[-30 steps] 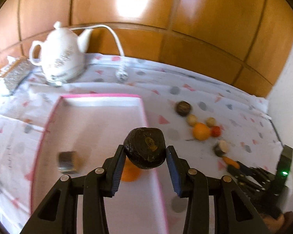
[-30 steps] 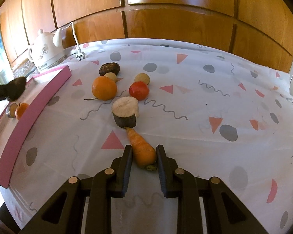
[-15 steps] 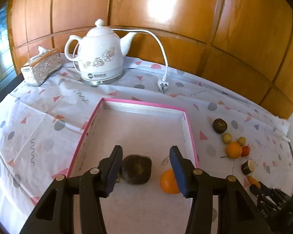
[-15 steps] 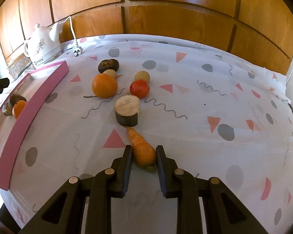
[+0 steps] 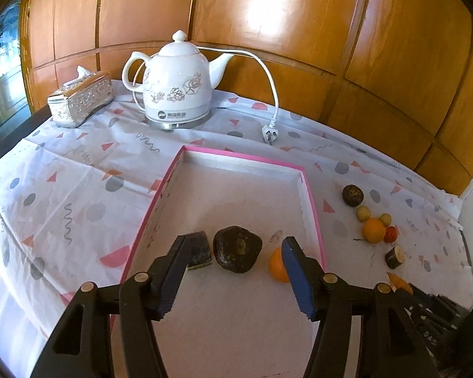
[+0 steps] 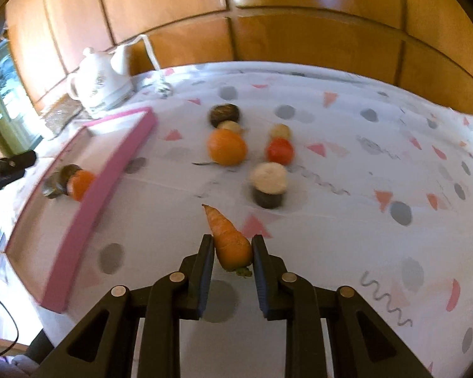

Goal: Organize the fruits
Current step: 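Carry the dark brown fruit into the pink tray and open the left tool, then lower the carrot into the pink tray and open the right tool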

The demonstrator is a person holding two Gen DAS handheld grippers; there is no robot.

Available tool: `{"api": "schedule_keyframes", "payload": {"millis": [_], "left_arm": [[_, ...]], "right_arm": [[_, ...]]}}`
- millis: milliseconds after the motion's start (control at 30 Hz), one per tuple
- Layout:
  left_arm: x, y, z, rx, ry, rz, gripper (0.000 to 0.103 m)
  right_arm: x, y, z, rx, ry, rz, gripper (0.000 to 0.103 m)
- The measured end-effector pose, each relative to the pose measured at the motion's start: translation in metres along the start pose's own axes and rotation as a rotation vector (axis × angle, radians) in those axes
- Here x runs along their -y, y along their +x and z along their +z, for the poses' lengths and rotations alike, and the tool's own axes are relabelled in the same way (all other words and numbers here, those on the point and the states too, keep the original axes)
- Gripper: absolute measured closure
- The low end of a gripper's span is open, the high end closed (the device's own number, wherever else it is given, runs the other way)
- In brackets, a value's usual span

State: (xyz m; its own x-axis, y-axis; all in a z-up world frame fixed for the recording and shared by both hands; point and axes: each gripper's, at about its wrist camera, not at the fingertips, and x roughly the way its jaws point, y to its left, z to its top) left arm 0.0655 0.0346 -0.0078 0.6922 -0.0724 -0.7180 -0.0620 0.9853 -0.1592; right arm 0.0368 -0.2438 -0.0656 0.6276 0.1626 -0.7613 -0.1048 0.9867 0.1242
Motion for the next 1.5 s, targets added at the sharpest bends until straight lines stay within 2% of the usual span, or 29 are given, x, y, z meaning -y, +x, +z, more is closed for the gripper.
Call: {"api": "schedule_keyframes", "payload": {"millis": [367, 567, 733, 833, 1100, 1500], "left_arm": [[-0.026, -0.007, -0.006, 0.009, -0.046, 0.041, 0.041], [-0.048, -0.010, -0.008, 0.017, -0.090, 0.077, 0.041], [-0.053, -0.011, -0.010, 0.014, -0.099, 0.080, 0.041], [-0.051, -0.011, -0.011, 0.012, -0.096, 0.074, 0.041], [-0.035, -0.014, -0.013, 0.013, -0.054, 0.059, 0.041], [-0.005, -0.017, -0.018, 0.007, 0.026, 0.026, 0.041]], "right_arm": [[-0.081, -0.002, 0.034, 0.021, -0.132, 0.207, 0.079], [-0.132, 0.010, 0.046, -0.018, -0.200, 0.314, 0.079], [-0.163, 0.021, 0.043, -0.061, -0.263, 0.353, 0.077], [-0.166, 0.018, 0.037, -0.051, -0.279, 0.347, 0.067], [-0.140, 0.002, 0.035, 0.006, -0.197, 0.291, 0.066], [-0.074, -0.011, 0.026, 0.046, -0.053, 0.140, 0.066]]}}
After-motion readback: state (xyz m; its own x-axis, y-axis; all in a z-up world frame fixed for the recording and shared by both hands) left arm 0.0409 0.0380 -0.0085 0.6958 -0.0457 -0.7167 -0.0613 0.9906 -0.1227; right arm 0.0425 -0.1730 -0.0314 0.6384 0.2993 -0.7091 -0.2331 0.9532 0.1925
